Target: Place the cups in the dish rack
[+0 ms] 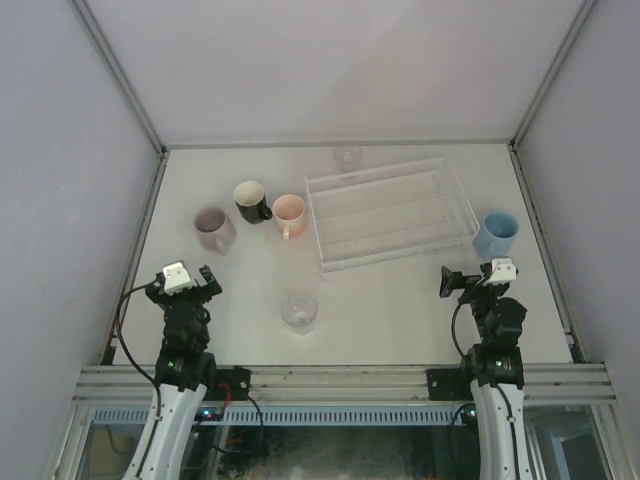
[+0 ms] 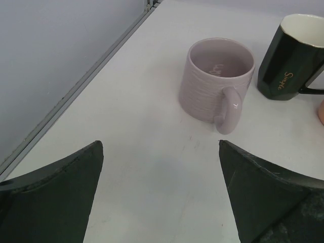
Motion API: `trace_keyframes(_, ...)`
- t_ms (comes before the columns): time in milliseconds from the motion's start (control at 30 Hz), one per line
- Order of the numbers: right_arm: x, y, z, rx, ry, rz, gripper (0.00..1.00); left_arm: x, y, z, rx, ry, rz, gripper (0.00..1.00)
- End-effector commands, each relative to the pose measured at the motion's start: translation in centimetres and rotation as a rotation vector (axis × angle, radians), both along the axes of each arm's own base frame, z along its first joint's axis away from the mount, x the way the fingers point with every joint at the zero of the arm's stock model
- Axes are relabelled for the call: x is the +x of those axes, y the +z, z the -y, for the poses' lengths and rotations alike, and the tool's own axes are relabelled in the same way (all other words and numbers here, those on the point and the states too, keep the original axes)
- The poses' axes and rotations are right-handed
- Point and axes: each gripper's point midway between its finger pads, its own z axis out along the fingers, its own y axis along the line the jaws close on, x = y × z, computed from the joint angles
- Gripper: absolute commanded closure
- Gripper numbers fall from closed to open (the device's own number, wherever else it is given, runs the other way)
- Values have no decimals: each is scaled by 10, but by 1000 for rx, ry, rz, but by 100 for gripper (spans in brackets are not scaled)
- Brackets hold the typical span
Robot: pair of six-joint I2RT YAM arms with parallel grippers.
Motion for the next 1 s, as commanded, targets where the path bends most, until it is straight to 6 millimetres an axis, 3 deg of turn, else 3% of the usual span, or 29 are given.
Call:
trace_keyframes(0, -2, -24, -1, -6, 10, -49, 0, 1, -11, -2, 8, 11, 69, 0)
trace_keyframes(367, -2, -23, 1, -6, 3, -46, 0, 1, -11, -2, 8, 12, 68, 0)
trace_keyframes(433, -3, -14, 2, -9, -4, -33, 0, 1, -11, -2, 9, 14, 67, 0)
trace_keyframes(500, -5, -1, 2, -10, -10, -29, 0, 0, -8, -3, 5, 18, 75, 0)
trace_keyframes(633, -10, 28, -16, -34, 101, -18, 0, -3, 5, -2, 7, 9, 72, 0)
trace_keyframes(767, -7, 74, -23, 11, 99, 81, 0, -3, 21, 5, 27, -43, 35, 0)
trace_keyframes(967, -4, 139, -26, 52, 100, 219, 0, 3, 92, 21, 111, -157, 93, 0)
